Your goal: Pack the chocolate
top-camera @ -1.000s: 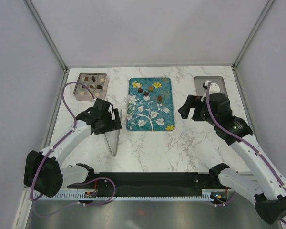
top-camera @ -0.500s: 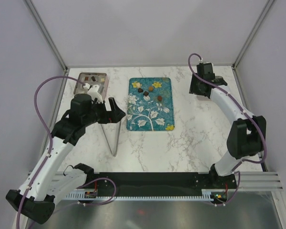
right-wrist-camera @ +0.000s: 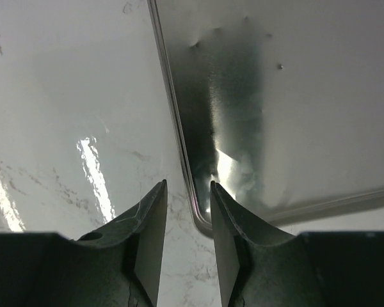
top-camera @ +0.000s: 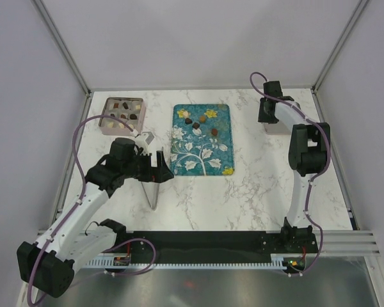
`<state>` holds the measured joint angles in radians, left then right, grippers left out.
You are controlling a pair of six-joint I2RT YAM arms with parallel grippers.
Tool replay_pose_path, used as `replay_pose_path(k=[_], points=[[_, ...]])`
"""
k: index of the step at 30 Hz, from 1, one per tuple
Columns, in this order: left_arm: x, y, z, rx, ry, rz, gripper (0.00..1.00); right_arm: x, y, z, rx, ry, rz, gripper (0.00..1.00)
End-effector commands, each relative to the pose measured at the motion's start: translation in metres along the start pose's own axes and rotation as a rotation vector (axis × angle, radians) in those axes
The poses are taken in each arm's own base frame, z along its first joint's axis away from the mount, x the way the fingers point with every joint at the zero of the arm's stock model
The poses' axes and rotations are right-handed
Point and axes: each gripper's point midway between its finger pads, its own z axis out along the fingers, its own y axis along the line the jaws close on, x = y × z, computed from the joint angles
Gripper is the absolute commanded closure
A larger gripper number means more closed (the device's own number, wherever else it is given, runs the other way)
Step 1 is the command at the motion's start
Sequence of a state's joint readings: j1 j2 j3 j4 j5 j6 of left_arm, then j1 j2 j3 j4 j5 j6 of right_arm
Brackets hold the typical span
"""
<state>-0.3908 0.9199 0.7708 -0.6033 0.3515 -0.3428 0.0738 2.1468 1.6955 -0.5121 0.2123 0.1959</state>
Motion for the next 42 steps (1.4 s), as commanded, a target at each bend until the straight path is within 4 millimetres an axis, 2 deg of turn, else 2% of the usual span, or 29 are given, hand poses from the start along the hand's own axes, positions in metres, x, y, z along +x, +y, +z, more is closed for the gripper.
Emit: replay_pose_path(k=[1, 6, 10, 12, 15, 19, 23, 25, 28, 29, 31, 32, 33, 34, 35, 36, 38, 40, 41, 42], points=[[-0.013, -0.018, -0.006, 0.096, -0.068, 0.090, 0.00, -0.016, -0.001, 0.011, -0.008, -0.033, -0.022, 0.59], [-0.015, -0.018, -0.008, 0.092, -0.086, 0.094, 0.01, 0.004, -0.002, 0.032, 0.000, 0.018, -0.042, 0.64], [-0.019, -0.017, -0.012, 0.078, -0.111, 0.099, 0.02, 0.014, 0.007, 0.034, -0.052, 0.045, -0.049, 0.76], [-0.020, -0.018, -0.013, 0.077, -0.117, 0.099, 0.02, 0.018, 0.007, 0.030, -0.066, 0.050, -0.050, 0.80], [-0.021, -0.020, -0.015, 0.087, -0.126, 0.106, 0.02, 0.020, 0.010, 0.021, -0.087, 0.047, -0.049, 0.97], [-0.024, -0.023, -0.021, 0.094, -0.162, 0.120, 0.02, 0.025, 0.013, 0.000, -0.111, 0.043, -0.019, 1.00], [-0.026, -0.023, -0.026, 0.093, -0.194, 0.128, 0.02, 0.042, 0.013, -0.034, -0.107, 0.038, -0.008, 1.00], [-0.028, -0.023, -0.027, 0.088, -0.206, 0.121, 0.03, 0.045, 0.020, -0.050, -0.109, 0.021, -0.019, 1.00], [-0.030, -0.022, -0.027, 0.079, -0.213, 0.110, 0.03, 0.047, 0.029, -0.083, -0.128, -0.026, -0.030, 1.00], [-0.033, -0.022, -0.028, 0.073, -0.220, 0.103, 0.03, 0.045, 0.030, -0.102, -0.141, -0.058, -0.034, 1.00], [-0.038, -0.025, -0.029, 0.075, -0.224, 0.060, 0.03, 0.048, 0.045, -0.126, -0.166, -0.095, -0.066, 1.00], [-0.045, -0.030, -0.029, 0.087, -0.224, 0.038, 0.03, 0.046, 0.049, -0.147, -0.191, -0.132, -0.070, 1.00], [-0.050, -0.037, -0.030, 0.110, -0.229, 0.001, 0.04, 0.050, 0.064, -0.161, -0.227, -0.150, -0.091, 1.00], [-0.055, -0.041, -0.030, 0.126, -0.228, -0.017, 0.03, 0.052, 0.071, -0.171, -0.254, -0.160, -0.096, 1.00], [-0.063, -0.050, -0.029, 0.155, -0.220, -0.029, 0.04, 0.053, 0.079, -0.190, -0.311, -0.183, -0.096, 1.00], [-0.068, -0.054, -0.027, 0.168, -0.214, -0.055, 0.04, 0.057, 0.091, -0.201, -0.346, -0.193, -0.102, 1.00], [-0.086, -0.065, -0.030, 0.202, -0.229, -0.060, 0.05, 0.056, 0.098, -0.226, -0.391, -0.238, -0.105, 1.00], [-0.096, -0.069, -0.022, 0.209, -0.211, -0.092, 0.05, 0.063, 0.116, -0.246, -0.454, -0.252, -0.118, 1.00], [-0.109, -0.077, -0.025, 0.228, -0.228, -0.104, 0.06, 0.062, 0.119, -0.259, -0.484, -0.275, -0.112, 1.00], [-0.115, -0.078, -0.021, 0.232, -0.223, -0.118, 0.06, 0.069, 0.132, -0.271, -0.542, -0.278, -0.129, 1.00]])
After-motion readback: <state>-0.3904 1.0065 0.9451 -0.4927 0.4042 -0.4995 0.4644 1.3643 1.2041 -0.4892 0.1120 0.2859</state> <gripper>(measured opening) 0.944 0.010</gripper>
